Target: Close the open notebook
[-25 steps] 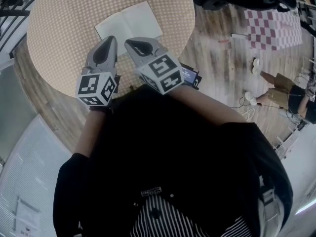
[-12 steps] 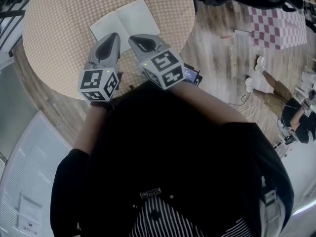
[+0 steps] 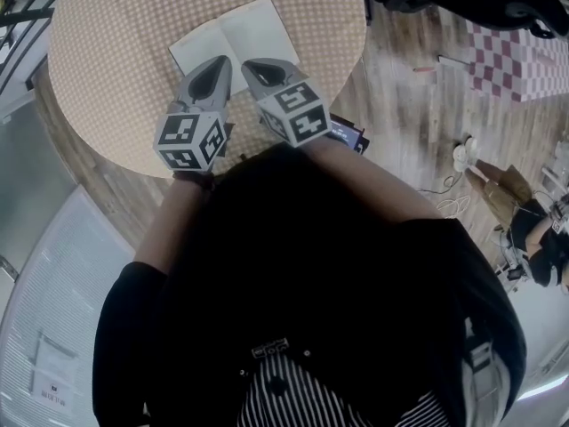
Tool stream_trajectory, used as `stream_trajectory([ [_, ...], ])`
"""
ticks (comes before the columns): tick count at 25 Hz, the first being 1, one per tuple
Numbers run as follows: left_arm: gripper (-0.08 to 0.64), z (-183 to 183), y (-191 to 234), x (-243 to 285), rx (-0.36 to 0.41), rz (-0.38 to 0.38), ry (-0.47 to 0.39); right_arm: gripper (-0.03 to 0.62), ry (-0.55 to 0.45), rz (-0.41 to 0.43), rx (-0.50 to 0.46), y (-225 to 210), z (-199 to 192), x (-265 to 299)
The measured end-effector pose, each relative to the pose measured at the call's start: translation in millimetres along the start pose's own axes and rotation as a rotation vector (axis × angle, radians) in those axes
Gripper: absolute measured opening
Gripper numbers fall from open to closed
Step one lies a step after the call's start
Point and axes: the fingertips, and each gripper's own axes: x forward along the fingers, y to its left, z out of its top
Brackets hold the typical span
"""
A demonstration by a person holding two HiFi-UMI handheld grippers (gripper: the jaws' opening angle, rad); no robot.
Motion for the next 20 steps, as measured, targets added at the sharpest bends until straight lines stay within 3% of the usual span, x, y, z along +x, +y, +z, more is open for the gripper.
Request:
stream_trajectory([
  [13,0.000,-42,15,48,-0.045,0.043,0.084,0.005,0.070,-0.047,0.111,-74,-28,26],
  [20,0.001,-66,8,84,-0.094,0.009,0.130,0.063,0.167,-0.083,0.142,-113,-59,40],
])
